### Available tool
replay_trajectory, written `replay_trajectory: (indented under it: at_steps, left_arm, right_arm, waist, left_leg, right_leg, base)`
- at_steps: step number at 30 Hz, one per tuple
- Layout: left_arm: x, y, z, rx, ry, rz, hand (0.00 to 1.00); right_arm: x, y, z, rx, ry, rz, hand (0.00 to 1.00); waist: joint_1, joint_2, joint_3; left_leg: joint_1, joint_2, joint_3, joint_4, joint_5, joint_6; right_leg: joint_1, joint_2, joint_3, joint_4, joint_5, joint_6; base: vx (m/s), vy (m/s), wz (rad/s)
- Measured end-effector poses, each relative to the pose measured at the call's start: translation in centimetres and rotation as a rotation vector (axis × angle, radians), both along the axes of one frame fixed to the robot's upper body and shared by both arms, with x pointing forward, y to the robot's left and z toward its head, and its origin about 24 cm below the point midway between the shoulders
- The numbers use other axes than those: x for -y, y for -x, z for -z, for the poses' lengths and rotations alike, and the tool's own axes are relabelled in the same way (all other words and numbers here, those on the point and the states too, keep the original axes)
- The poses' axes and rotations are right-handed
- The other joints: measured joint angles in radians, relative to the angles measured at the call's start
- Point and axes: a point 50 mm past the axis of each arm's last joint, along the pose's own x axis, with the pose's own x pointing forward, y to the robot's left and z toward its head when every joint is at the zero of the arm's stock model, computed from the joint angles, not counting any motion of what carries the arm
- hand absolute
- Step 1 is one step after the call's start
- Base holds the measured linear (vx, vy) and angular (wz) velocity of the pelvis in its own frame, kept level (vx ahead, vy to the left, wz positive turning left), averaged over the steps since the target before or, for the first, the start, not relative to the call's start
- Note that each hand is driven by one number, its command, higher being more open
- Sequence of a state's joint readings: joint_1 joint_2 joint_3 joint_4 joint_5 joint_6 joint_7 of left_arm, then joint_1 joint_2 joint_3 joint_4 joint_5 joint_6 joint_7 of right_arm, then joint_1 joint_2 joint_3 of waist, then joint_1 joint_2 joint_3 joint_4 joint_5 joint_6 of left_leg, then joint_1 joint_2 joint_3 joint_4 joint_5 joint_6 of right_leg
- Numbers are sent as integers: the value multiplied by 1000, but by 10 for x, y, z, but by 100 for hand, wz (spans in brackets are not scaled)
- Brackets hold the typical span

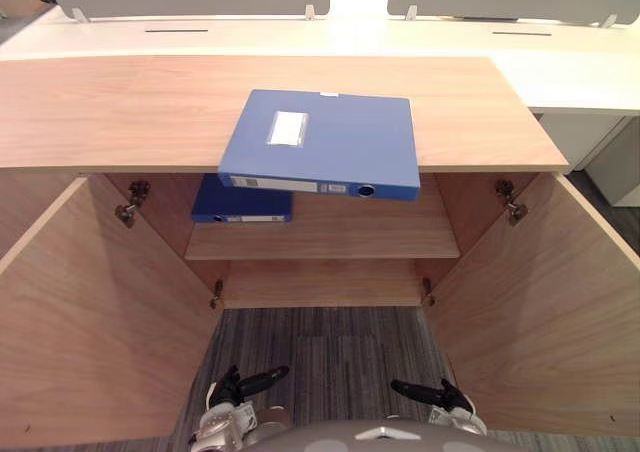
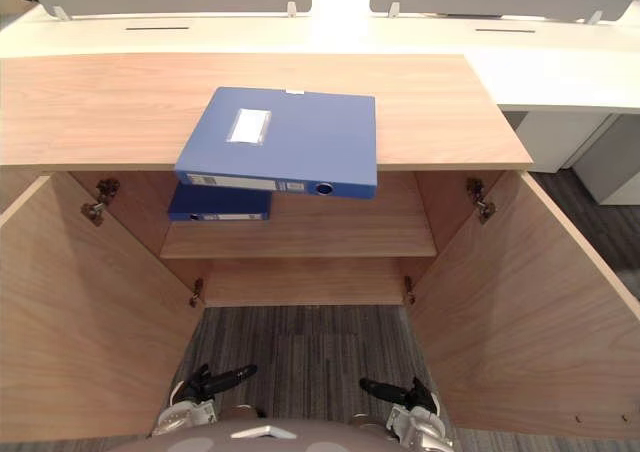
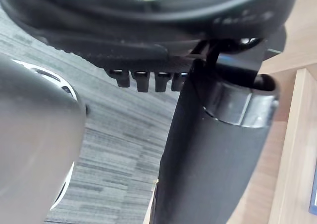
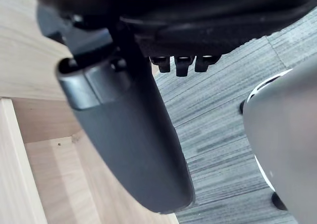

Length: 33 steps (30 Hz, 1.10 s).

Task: Walk over to the cabinet, pick up the folder, carry it to the office cabinet, place the folder inside the office cabinet, then close the office cabinet door

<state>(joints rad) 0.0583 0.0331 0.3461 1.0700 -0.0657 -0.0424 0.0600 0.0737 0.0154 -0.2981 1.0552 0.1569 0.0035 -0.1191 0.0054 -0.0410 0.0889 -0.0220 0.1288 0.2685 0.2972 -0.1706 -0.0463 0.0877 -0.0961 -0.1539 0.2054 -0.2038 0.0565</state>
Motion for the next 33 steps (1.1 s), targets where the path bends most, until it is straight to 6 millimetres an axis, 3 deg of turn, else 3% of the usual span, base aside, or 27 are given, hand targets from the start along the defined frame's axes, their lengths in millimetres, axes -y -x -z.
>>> replay_trajectory:
  at_steps: [2,7,12,17,20,25,33]
  left_arm:
    - [-2,5,1,-22,-3,1,100]
    - [5,8,4,-48,-3,81,100]
    - [12,3,4,-57,-26,203,100]
    - [13,-5,-1,-29,-88,232,100]
    - [6,-22,-16,90,-169,209,100]
    - [-15,-58,-74,399,-387,202,100]
    - [-28,-76,-126,616,-600,203,100]
  right_arm:
    - [-2,5,2,-15,-15,31,100]
    - [4,13,3,-37,-14,73,100]
    - [18,18,3,-63,23,65,100]
    - [24,19,3,-78,52,58,100]
    - [26,19,2,-87,78,44,100]
    - [32,25,2,-102,106,27,100]
    - [34,35,3,-126,108,31,100]
  waist:
    - [-1,-9,-10]
    - [-6,6,-26]
    - [-9,37,-29]
    - [-10,41,-27]
    - [-10,37,-20]
    - [-10,45,-16]
    - [-7,47,-21]
  left_leg:
    - [38,-17,9,-28,3,6]
    - [91,-40,19,-135,40,25]
    - [134,-56,0,-215,82,21]
    - [147,-59,-47,-278,122,15]
    - [148,-68,-72,-312,150,13]
    - [158,-91,-96,-384,194,10]
    - [153,-103,-118,-385,207,29]
  right_leg:
    - [29,-7,16,-32,17,9]
    - [55,-8,37,-87,59,2]
    - [74,-1,50,-118,71,1]
    - [69,8,44,-122,71,1]
    - [62,6,41,-122,71,1]
    - [44,-6,43,-123,76,10]
    - [44,-12,43,-129,78,14]
  base:
    - [94,140,-21]
    - [43,78,-7]
    - [-28,-5,0]
    - [-101,-58,10]
    - [-140,-15,15]
    - [-154,27,8]
    - [-35,15,1]
